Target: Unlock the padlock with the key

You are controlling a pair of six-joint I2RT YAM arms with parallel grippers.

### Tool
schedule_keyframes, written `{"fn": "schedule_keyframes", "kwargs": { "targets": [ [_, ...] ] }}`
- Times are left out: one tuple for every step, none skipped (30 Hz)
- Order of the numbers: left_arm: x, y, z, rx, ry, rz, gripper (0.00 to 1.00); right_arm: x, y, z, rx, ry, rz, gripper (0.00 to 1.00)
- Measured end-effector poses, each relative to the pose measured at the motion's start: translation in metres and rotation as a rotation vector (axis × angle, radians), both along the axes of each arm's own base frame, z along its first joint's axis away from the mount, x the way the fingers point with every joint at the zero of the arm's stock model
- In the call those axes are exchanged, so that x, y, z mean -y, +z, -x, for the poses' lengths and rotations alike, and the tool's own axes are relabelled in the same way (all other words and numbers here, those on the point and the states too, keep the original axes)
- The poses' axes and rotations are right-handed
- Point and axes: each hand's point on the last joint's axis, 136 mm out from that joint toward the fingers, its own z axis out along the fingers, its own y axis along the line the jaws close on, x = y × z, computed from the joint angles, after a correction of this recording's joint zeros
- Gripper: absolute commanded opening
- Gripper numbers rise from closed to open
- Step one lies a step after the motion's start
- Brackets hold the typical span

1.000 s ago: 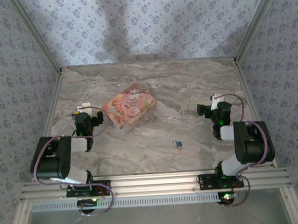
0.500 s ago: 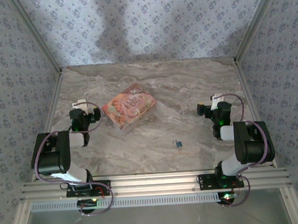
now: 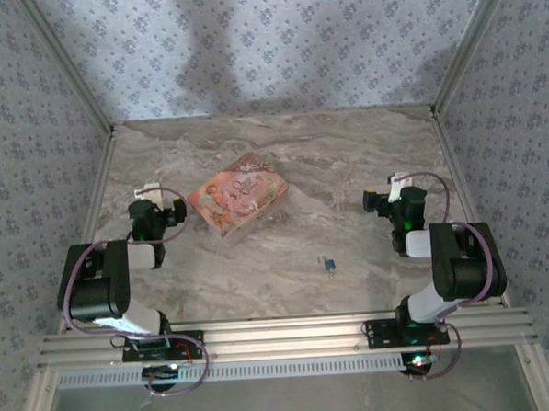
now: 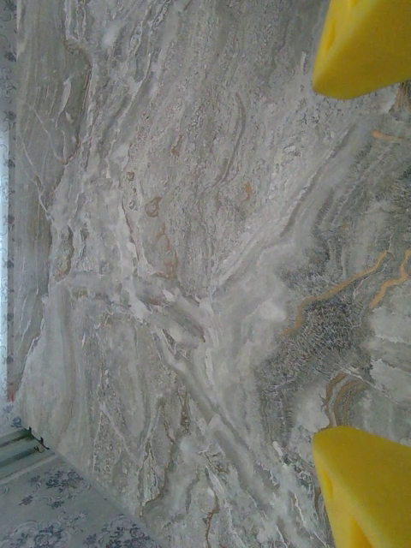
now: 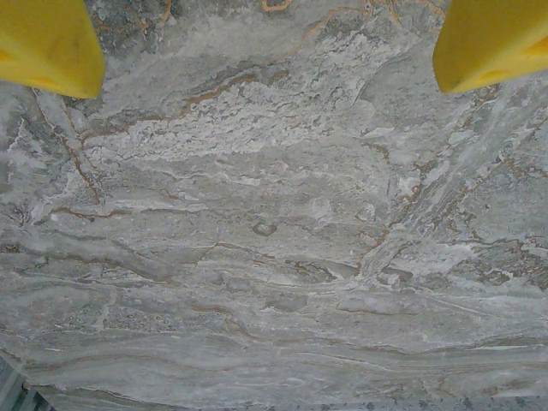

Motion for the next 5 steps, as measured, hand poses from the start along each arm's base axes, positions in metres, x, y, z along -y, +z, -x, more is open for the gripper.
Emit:
{"fn": "schedule_keyframes", "kwargs": {
  "targets": [
    [0.0, 0.0, 0.0, 0.0, 0.0, 0.0, 0.98, 0.0, 0.0, 0.0, 0.0, 0.0, 0.0, 1.0],
    [0.0, 0.0, 0.0, 0.0, 0.0, 0.0, 0.98, 0.0, 0.0, 0.0, 0.0, 0.0, 0.0, 1.0],
    [0.0, 0.0, 0.0, 0.0, 0.0, 0.0, 0.98, -0.0003, 0.0, 0.0, 0.0, 0.001, 0.0, 1.0],
    [0.0, 0.0001, -0.0001, 0.0, 0.0, 0.0, 0.98, -0.0006, 0.0, 0.0, 0.0, 0.002, 0.0, 1.0],
    [0.0, 0.0001, -0.0001, 0.0, 0.0, 0.0, 0.98, -0.0006, 0.0, 0.0, 0.0, 0.002, 0.0, 1.0]
  ]
}}
